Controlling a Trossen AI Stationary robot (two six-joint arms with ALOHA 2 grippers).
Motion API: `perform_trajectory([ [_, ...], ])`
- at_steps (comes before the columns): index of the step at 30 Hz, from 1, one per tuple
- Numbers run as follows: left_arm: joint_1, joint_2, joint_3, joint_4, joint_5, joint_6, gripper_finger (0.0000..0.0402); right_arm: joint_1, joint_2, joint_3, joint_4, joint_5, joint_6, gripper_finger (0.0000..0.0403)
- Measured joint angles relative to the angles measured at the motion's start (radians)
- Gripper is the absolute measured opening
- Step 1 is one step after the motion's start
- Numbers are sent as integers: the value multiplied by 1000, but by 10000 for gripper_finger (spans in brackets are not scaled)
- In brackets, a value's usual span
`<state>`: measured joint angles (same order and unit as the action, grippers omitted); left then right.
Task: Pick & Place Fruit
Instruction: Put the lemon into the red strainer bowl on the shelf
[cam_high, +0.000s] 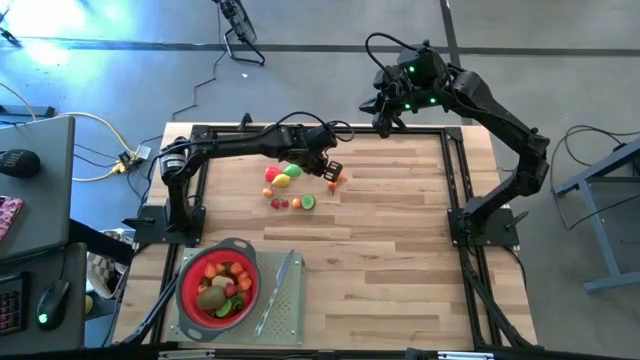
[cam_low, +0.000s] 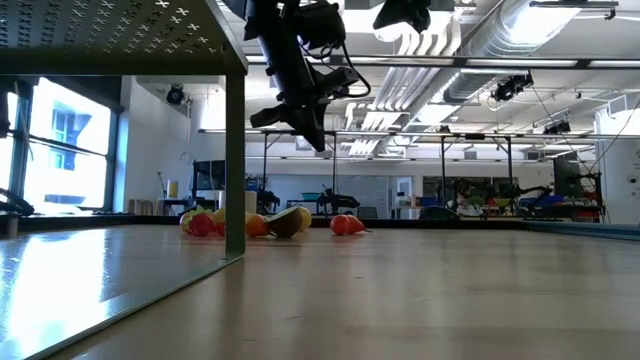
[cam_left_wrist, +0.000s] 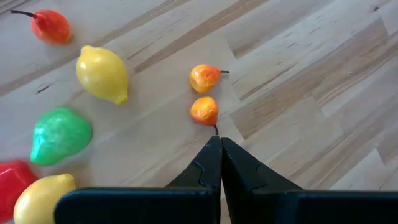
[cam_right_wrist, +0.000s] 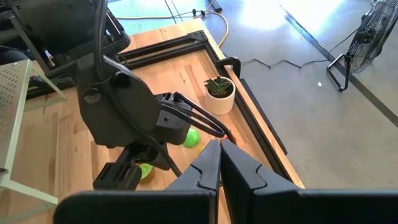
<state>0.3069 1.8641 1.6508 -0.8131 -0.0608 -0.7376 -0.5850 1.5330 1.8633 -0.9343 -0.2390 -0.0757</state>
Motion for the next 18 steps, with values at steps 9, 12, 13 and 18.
perform_trajectory([
  [9, 0, 0, 0, 5, 30, -3, 0, -27, 15, 0, -137, -41, -30, 4],
  [12, 0, 0, 0, 11, 14, 10, 0, -50, 28, 0, -145, -59, -33, 4],
  [13, 0, 0, 0, 11, 0, 9, 0, -54, 30, 0, -148, -56, -33, 4],
  [18, -7, 0, 0, 12, -99, -20, 0, -67, 59, 0, -155, -84, -64, 4],
])
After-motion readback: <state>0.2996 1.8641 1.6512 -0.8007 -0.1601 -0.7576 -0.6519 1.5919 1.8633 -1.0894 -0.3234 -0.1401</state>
